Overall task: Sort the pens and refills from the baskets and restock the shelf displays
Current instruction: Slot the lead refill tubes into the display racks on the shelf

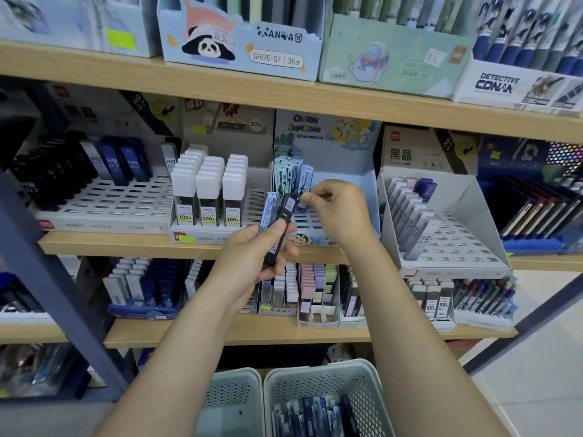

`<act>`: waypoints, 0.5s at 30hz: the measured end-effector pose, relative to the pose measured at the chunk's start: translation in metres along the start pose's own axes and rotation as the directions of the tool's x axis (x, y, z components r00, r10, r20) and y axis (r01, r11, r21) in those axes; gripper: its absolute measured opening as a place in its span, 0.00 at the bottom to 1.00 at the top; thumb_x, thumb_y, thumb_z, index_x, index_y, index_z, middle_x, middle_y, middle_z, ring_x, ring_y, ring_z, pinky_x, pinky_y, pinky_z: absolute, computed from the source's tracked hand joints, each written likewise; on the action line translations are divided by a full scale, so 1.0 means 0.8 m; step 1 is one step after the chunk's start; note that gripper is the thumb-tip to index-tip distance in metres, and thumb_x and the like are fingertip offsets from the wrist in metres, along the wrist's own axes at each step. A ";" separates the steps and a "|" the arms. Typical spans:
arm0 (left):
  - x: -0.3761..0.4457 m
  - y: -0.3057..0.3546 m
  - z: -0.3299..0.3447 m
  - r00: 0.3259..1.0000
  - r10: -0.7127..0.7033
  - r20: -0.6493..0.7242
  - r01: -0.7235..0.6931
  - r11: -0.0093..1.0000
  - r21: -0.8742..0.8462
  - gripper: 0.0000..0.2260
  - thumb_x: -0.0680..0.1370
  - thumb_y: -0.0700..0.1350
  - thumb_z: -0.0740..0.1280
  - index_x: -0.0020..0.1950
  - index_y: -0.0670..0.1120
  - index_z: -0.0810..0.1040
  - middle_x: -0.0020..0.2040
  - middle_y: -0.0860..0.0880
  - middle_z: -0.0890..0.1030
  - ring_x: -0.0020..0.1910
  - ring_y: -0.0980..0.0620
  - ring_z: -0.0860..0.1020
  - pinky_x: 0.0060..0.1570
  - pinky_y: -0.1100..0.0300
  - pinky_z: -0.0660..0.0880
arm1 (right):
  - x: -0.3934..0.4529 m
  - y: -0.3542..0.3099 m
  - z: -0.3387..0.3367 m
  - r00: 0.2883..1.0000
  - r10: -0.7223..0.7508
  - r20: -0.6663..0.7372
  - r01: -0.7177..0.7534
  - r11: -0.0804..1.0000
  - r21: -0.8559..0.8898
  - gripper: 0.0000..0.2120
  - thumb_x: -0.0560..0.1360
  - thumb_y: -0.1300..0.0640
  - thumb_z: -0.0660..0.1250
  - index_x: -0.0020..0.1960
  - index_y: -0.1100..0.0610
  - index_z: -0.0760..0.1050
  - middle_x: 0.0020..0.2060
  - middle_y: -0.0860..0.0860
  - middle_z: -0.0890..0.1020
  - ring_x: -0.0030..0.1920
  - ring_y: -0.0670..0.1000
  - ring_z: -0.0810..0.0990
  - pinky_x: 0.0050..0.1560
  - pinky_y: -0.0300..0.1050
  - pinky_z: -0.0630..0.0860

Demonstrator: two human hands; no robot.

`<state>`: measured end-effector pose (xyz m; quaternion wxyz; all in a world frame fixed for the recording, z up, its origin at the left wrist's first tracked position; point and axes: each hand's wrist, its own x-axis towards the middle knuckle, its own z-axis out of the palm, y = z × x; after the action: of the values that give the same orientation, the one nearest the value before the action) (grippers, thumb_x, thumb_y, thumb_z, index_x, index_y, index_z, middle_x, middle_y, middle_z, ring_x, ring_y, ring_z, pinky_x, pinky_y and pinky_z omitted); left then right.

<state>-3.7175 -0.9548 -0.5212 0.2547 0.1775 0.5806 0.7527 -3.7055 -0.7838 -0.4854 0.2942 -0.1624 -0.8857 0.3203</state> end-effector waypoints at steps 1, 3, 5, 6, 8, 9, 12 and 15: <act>-0.001 0.000 0.000 1.000 0.010 -0.004 -0.010 1.000 0.001 0.13 0.83 0.49 0.63 0.57 0.41 0.81 0.37 0.46 0.82 0.26 0.53 0.71 0.23 0.65 0.60 | 0.000 0.001 -0.001 1.000 0.011 0.000 -0.011 1.000 -0.002 0.10 0.77 0.54 0.71 0.45 0.62 0.83 0.39 0.54 0.83 0.38 0.50 0.76 0.41 0.43 0.71; -0.001 0.001 0.002 1.000 0.022 -0.015 -0.022 1.000 -0.007 0.14 0.83 0.49 0.63 0.57 0.41 0.81 0.37 0.46 0.83 0.26 0.53 0.72 0.22 0.65 0.59 | -0.003 0.001 0.000 1.000 0.019 0.007 -0.019 1.000 -0.010 0.10 0.77 0.54 0.71 0.45 0.61 0.83 0.38 0.53 0.82 0.39 0.51 0.76 0.42 0.45 0.72; -0.003 0.004 0.005 0.999 0.029 -0.026 -0.029 0.999 -0.014 0.14 0.83 0.51 0.63 0.58 0.42 0.81 0.37 0.47 0.83 0.24 0.53 0.71 0.21 0.65 0.59 | -0.006 0.001 0.001 1.000 0.018 -0.003 -0.018 0.999 -0.026 0.09 0.78 0.54 0.71 0.45 0.60 0.82 0.38 0.52 0.81 0.39 0.50 0.76 0.41 0.44 0.71; -0.004 0.005 0.006 0.999 0.033 -0.034 -0.034 0.999 -0.014 0.14 0.83 0.52 0.63 0.58 0.44 0.81 0.37 0.47 0.83 0.23 0.53 0.71 0.21 0.66 0.59 | -0.008 0.001 0.000 1.000 0.017 -0.023 -0.017 0.999 -0.039 0.08 0.78 0.54 0.71 0.46 0.59 0.81 0.38 0.51 0.80 0.39 0.49 0.75 0.40 0.43 0.70; -0.005 0.005 0.008 0.997 0.044 -0.062 -0.044 0.999 0.000 0.13 0.82 0.53 0.64 0.57 0.47 0.82 0.36 0.47 0.83 0.21 0.54 0.67 0.20 0.66 0.60 | -0.011 -0.004 -0.006 0.997 0.037 -0.073 -0.040 0.999 -0.036 0.05 0.79 0.55 0.69 0.47 0.57 0.78 0.39 0.49 0.77 0.37 0.46 0.73 0.40 0.41 0.67; -0.005 0.005 0.008 0.995 0.056 -0.077 -0.055 0.998 0.008 0.13 0.82 0.54 0.64 0.57 0.48 0.82 0.36 0.47 0.82 0.21 0.54 0.65 0.20 0.66 0.60 | -0.012 -0.009 -0.012 0.995 0.059 -0.076 -0.058 0.998 0.008 0.05 0.80 0.55 0.67 0.47 0.56 0.77 0.38 0.49 0.77 0.36 0.45 0.73 0.40 0.40 0.68; -0.004 0.004 0.011 0.988 0.088 -0.126 -0.084 0.996 0.038 0.10 0.81 0.53 0.67 0.53 0.48 0.82 0.37 0.45 0.82 0.21 0.56 0.63 0.23 0.65 0.59 | -0.022 -0.029 -0.040 0.986 0.130 0.107 -0.157 0.944 0.290 0.13 0.80 0.50 0.66 0.42 0.57 0.81 0.30 0.47 0.78 0.28 0.45 0.73 0.32 0.39 0.71; -0.003 0.003 0.018 0.978 0.112 -0.174 -0.093 0.989 0.115 0.09 0.79 0.52 0.70 0.46 0.48 0.81 0.37 0.48 0.81 0.22 0.61 0.68 0.29 0.63 0.63 | -0.036 -0.042 -0.050 0.940 0.108 0.324 -0.214 0.925 0.315 0.19 0.77 0.43 0.69 0.36 0.56 0.76 0.26 0.47 0.77 0.25 0.47 0.71 0.26 0.37 0.68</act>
<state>-3.7079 -0.9450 -0.5151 0.1523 0.1521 0.6304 0.7458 -3.6611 -0.8037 -0.4502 0.1525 -0.1307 -0.8334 0.5149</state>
